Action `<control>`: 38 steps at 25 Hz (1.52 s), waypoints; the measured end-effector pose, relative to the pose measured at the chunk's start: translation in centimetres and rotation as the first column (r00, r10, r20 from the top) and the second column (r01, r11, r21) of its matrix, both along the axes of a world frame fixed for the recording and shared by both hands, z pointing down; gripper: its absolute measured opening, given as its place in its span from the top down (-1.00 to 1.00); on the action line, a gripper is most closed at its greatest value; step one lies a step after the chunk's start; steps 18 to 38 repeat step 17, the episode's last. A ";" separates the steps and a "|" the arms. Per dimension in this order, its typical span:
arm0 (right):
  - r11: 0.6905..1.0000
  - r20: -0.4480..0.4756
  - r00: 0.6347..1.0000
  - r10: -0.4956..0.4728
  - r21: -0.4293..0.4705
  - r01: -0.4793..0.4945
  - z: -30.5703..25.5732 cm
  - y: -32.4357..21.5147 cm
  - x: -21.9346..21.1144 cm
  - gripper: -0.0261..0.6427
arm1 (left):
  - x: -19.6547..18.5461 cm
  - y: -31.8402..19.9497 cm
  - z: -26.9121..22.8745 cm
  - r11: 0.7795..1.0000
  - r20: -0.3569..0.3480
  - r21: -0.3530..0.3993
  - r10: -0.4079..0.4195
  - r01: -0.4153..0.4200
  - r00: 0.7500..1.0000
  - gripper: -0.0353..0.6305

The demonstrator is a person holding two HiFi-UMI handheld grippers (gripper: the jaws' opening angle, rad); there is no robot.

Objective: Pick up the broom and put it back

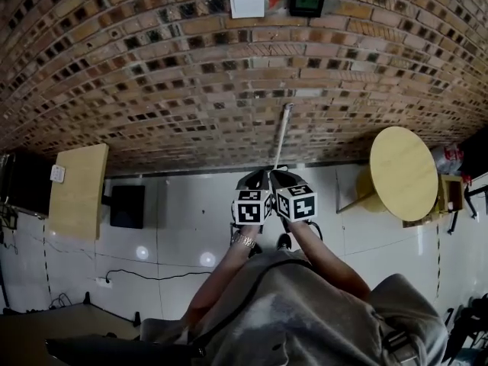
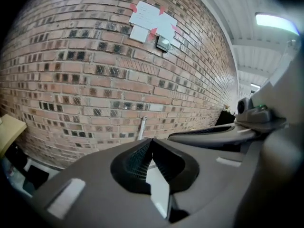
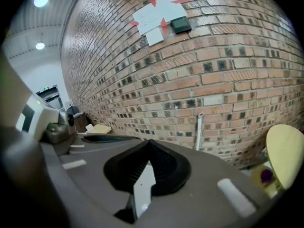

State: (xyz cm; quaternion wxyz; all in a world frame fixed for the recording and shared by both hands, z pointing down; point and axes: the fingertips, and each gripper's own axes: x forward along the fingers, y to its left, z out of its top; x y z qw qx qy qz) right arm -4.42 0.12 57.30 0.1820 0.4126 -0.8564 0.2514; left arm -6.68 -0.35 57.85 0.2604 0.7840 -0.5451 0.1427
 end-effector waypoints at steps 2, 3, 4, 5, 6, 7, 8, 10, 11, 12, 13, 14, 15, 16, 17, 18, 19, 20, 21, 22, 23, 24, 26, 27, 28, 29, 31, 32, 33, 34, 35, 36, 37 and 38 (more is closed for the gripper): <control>1.000 -0.002 1.000 0.000 -0.005 0.000 0.0 0.0 0.9 0.94 | 0.9 0.0 0.3 1.000 0.007 -0.009 0.004 -0.004 1.000 0.95; 1.000 0.001 1.000 0.007 -0.015 -0.007 0.2 0.0 1.5 0.94 | 1.5 0.1 0.4 1.000 0.007 -0.015 0.009 -0.009 1.000 0.95; 0.999 0.006 1.000 0.017 -0.029 -0.017 0.5 0.0 2.3 0.94 | 2.0 0.3 0.4 1.000 0.010 -0.017 0.014 -0.014 1.000 0.95; 0.999 0.008 1.000 0.029 -0.043 -0.029 1.0 0.1 3.1 0.95 | 2.6 0.4 0.4 1.000 0.017 -0.015 0.019 -0.019 1.000 0.93; 0.998 0.006 0.999 0.040 -0.054 -0.039 1.4 0.1 3.9 0.95 | 3.1 0.4 0.3 1.000 0.024 -0.010 0.025 -0.025 0.999 0.93; 0.997 0.002 0.999 0.046 -0.061 -0.046 1.6 0.1 4.5 0.95 | 3.5 0.3 0.2 1.000 0.028 -0.005 0.030 -0.030 0.999 0.93; 0.997 -0.001 0.999 0.047 -0.064 -0.047 1.8 0.2 4.8 0.95 | 3.7 0.2 0.2 0.999 0.029 -0.002 0.033 -0.033 0.999 0.93; 0.997 0.001 0.999 0.041 -0.061 -0.041 1.7 0.3 4.8 0.95 | 4.1 0.1 0.1 1.000 0.027 0.000 0.030 -0.030 0.999 0.93; 0.998 0.004 0.999 0.037 -0.058 -0.037 1.6 0.3 4.8 0.94 | 4.3 0.0 0.0 1.000 0.025 -0.001 0.027 -0.027 0.999 0.92; 0.998 0.006 0.999 0.033 -0.057 -0.033 1.6 0.3 4.9 0.94 | 4.4 0.0 0.0 1.000 0.024 -0.003 0.025 -0.025 0.999 0.92; 0.998 0.005 1.000 0.029 -0.058 -0.029 1.7 0.2 5.0 0.94 | 4.5 -0.1 0.0 1.000 0.027 -0.004 0.025 -0.025 0.999 0.92; 0.998 0.005 1.000 0.027 -0.061 -0.026 1.8 0.2 5.2 0.94 | 4.7 -0.2 0.1 1.000 0.034 -0.005 0.027 -0.027 0.999 0.92; 0.998 0.005 1.000 0.026 -0.066 -0.026 1.9 0.1 5.4 0.94 | 5.0 -0.2 0.1 1.000 0.041 -0.006 0.030 -0.030 0.999 0.92; 0.997 0.008 1.000 0.026 -0.071 -0.026 2.0 0.0 5.7 0.94 | 5.2 -0.3 0.1 0.999 0.045 -0.007 0.033 -0.033 0.998 0.92; 0.997 0.011 1.000 0.027 -0.077 -0.026 2.1 -0.1 6.0 0.94 | 5.5 -0.3 0.2 0.999 0.049 -0.007 0.036 -0.036 0.998 0.91; 0.997 0.011 1.000 0.027 -0.077 -0.026 2.1 -0.1 6.0 0.94 | 5.5 -0.3 0.2 0.999 0.049 -0.007 0.036 -0.036 0.998 0.91; 0.997 0.011 1.000 0.027 -0.077 -0.026 2.1 -0.1 6.0 0.94 | 5.5 -0.3 0.2 0.999 0.049 -0.007 0.036 -0.036 0.998 0.91; 0.997 0.011 1.000 0.027 -0.077 -0.026 2.1 -0.1 6.0 0.94 | 5.5 -0.3 0.2 0.999 0.049 -0.007 0.036 -0.036 0.998 0.91; 0.997 0.011 1.000 0.027 -0.077 -0.026 2.1 -0.1 6.0 0.94 | 5.5 -0.3 0.2 0.999 0.049 -0.007 0.036 -0.036 0.998 0.91; 0.997 0.011 1.000 0.027 -0.077 -0.026 2.1 -0.1 6.0 0.94 | 5.5 -0.3 0.2 0.999 0.049 -0.007 0.036 -0.036 0.998 0.91; 0.997 0.011 1.000 0.027 -0.077 -0.026 2.1 -0.1 6.0 0.94 | 5.5 -0.3 0.2 0.999 0.049 -0.007 0.036 -0.036 0.998 0.91; 0.997 0.011 1.000 0.027 -0.077 -0.026 2.1 -0.1 6.0 0.94 | 5.5 -0.3 0.2 0.999 0.049 -0.007 0.036 -0.036 0.998 0.91; 0.997 0.011 1.000 0.027 -0.077 -0.026 2.1 -0.1 6.0 0.94 | 5.5 -0.3 0.2 0.999 0.049 -0.007 0.036 -0.036 0.998 0.91; 0.997 0.011 1.000 0.027 -0.077 -0.026 2.1 -0.1 6.0 0.94 | 5.5 -0.3 0.2 0.999 0.049 -0.007 0.036 -0.036 0.998 0.91; 0.997 0.011 1.000 0.027 -0.077 -0.026 2.1 -0.1 6.0 0.94 | 5.5 -0.3 0.2 0.999 0.049 -0.007 0.036 -0.036 0.998 0.91; 0.997 0.011 1.000 0.027 -0.077 -0.026 2.1 -0.1 6.0 0.94 | 5.5 -0.3 0.2 0.999 0.049 -0.007 0.036 -0.036 0.998 0.91; 0.997 0.011 1.000 0.027 -0.077 -0.026 2.1 -0.1 6.0 0.94 | 5.5 -0.3 0.2 0.999 0.049 -0.007 0.036 -0.036 0.998 0.91; 0.997 0.011 1.000 0.027 -0.077 -0.026 2.1 -0.1 6.0 0.94 | 5.5 -0.3 0.2 0.999 0.049 -0.007 0.036 -0.036 0.998 0.91; 0.997 0.011 1.000 0.027 -0.077 -0.026 2.1 -0.1 6.0 0.94 | 5.5 -0.3 0.2 0.999 0.049 -0.007 0.036 -0.036 0.998 0.91; 0.997 0.011 1.000 0.027 -0.077 -0.026 2.1 -0.1 6.0 0.94 | 5.5 -0.3 0.2 0.999 0.049 -0.007 0.036 -0.036 0.998 0.91; 0.997 0.011 1.000 0.027 -0.077 -0.026 2.1 -0.1 6.0 0.94 | 5.5 -0.3 0.2 0.999 0.049 -0.007 0.036 -0.036 0.998 0.91; 0.997 0.011 1.000 0.027 -0.077 -0.026 2.1 -0.1 6.0 0.94 | 5.5 -0.3 0.2 0.999 0.049 -0.007 0.036 -0.036 0.998 0.91; 0.997 0.011 1.000 0.027 -0.077 -0.026 2.1 -0.1 6.0 0.94 | 5.5 -0.3 0.2 0.999 0.049 -0.007 0.036 -0.036 0.998 0.91; 0.997 0.011 1.000 0.027 -0.077 -0.026 2.1 -0.1 6.0 0.94 | 5.5 -0.3 0.2 0.999 0.049 -0.007 0.036 -0.036 0.998 0.91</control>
